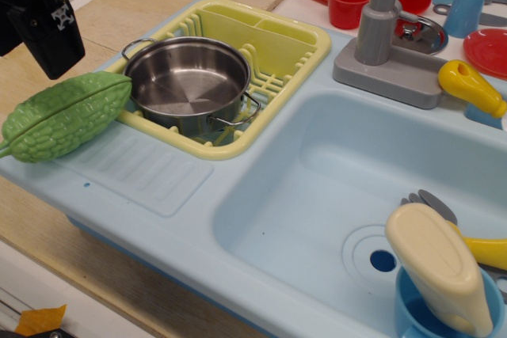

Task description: Put green squash into pot or pan

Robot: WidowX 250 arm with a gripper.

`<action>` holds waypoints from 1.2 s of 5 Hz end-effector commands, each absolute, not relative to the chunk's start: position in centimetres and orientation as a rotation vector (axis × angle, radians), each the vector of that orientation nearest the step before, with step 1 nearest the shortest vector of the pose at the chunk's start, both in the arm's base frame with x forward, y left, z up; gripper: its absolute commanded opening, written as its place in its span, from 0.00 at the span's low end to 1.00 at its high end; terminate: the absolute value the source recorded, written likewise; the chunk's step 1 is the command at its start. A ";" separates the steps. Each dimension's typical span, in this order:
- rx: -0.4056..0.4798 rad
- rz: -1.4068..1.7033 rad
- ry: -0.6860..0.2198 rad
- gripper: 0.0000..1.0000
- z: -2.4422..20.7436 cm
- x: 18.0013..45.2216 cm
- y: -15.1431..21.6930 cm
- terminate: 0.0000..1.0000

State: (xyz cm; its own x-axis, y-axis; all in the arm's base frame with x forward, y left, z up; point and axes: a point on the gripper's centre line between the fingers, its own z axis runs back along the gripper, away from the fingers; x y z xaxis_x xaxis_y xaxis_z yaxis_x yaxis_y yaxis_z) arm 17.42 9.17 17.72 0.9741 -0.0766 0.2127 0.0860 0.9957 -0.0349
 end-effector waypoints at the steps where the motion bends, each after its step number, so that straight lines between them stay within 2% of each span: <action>1: -0.044 -0.082 -0.213 1.00 17.7 17.4 9.2 0.00; 2: -0.065 -0.086 -0.197 1.00 16.2 18.1 8.3 0.00; 3: -0.067 -0.093 -0.170 1.00 15.7 18.3 8.4 0.00; 5: -0.128 -0.061 -0.094 1.00 13.2 18.4 9.2 0.00; 6: -0.130 -0.053 -0.094 0.00 12.5 18.3 9.5 0.00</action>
State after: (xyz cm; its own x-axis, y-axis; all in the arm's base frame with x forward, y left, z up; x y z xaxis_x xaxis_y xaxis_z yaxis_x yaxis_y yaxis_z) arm 18.28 9.10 12.62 0.9939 -0.0552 0.0951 0.0665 0.9905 -0.1203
